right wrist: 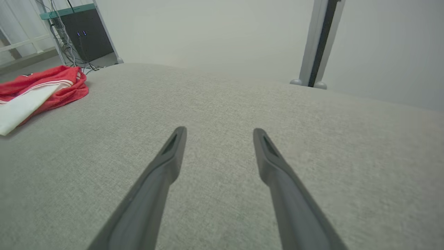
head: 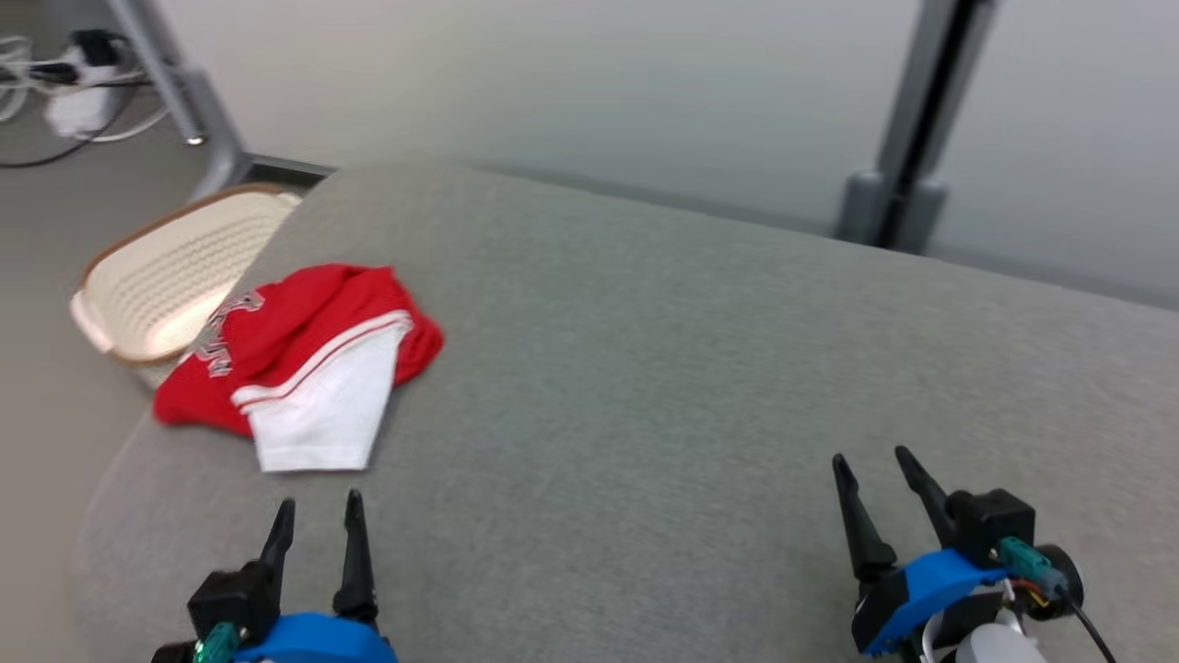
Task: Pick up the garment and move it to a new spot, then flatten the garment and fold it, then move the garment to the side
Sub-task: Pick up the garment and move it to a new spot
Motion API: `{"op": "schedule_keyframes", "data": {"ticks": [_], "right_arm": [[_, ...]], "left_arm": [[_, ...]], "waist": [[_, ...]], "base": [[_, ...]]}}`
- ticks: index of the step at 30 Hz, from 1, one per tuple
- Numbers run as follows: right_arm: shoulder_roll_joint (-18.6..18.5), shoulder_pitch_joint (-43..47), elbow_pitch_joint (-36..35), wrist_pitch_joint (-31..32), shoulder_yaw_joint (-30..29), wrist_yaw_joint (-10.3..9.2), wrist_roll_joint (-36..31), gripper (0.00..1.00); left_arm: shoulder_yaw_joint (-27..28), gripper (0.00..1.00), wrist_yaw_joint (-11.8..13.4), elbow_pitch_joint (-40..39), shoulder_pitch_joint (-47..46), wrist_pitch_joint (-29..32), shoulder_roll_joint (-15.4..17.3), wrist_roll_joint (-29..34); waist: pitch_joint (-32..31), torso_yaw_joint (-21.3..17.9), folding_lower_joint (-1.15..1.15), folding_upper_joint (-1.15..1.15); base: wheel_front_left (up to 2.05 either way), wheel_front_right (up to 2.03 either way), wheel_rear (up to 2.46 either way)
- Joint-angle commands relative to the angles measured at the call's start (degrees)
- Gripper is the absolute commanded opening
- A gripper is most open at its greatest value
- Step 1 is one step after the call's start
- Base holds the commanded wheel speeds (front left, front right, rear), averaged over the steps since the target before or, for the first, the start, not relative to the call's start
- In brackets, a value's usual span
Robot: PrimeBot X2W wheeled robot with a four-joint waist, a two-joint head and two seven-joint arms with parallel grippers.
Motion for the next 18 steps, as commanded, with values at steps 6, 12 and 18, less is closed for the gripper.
{"op": "schedule_keyframes", "data": {"ticks": [6, 12, 18], "right_arm": [[-0.13, -1.11, 0.94, -0.16, 2.66, -0.01, 1.61, 1.0], [-0.12, -1.6, 1.13, -0.16, 4.25, -0.01, 1.26, 1.0], [-0.12, -3.14, 0.28, -0.16, 3.85, 0.0, -1.25, 1.0]], "left_arm": [[2.84, 1.0, 0.33, 0.58, 1.88, -0.02, -0.08, -0.51], [4.64, 1.0, 0.04, 1.4, 1.96, -0.02, -0.08, -1.64], [6.2, 1.0, -2.22, 4.03, -3.35, -0.02, -0.03, -4.56]], "waist": [[3.11, 8.05, 0.0, 0.0], [3.48, 9.1, 0.0, 0.0], [7.15, 7.08, 0.0, 0.0]], "base": [[0.0, 0.0, 0.0], [0.0, 0.0, 0.0], [0.0, 0.0, 0.0]]}}
